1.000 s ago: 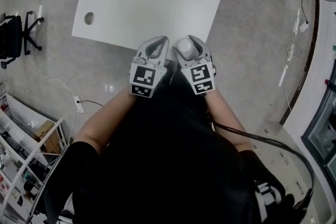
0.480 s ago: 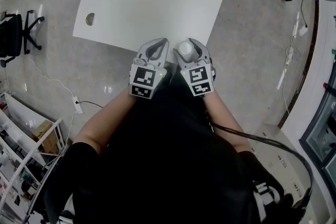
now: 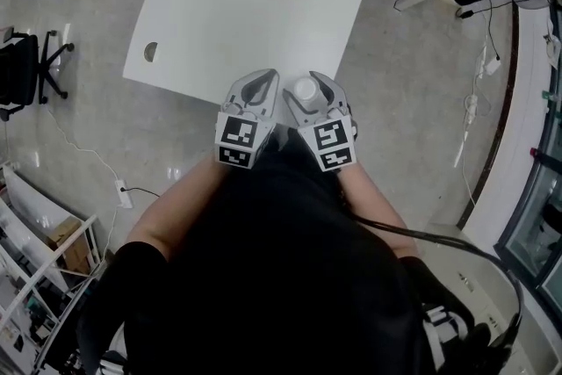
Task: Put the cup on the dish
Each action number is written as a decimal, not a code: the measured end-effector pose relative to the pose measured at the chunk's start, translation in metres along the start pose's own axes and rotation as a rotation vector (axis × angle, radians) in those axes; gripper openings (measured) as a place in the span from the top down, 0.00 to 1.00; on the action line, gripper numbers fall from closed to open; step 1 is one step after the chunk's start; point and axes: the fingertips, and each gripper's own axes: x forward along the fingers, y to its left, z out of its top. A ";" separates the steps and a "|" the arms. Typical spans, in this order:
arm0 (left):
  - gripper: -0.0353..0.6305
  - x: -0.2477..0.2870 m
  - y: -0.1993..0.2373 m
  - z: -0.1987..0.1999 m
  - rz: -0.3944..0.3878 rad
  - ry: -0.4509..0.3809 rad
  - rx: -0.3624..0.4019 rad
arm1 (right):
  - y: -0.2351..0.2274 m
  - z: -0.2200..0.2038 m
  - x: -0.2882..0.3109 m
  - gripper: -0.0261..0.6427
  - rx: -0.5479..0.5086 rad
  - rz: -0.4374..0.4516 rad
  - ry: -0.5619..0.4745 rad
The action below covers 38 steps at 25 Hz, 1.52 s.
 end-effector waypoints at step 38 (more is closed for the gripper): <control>0.94 0.029 -0.024 0.193 0.236 -0.244 0.098 | -0.113 0.169 -0.094 0.61 -0.111 0.098 -0.192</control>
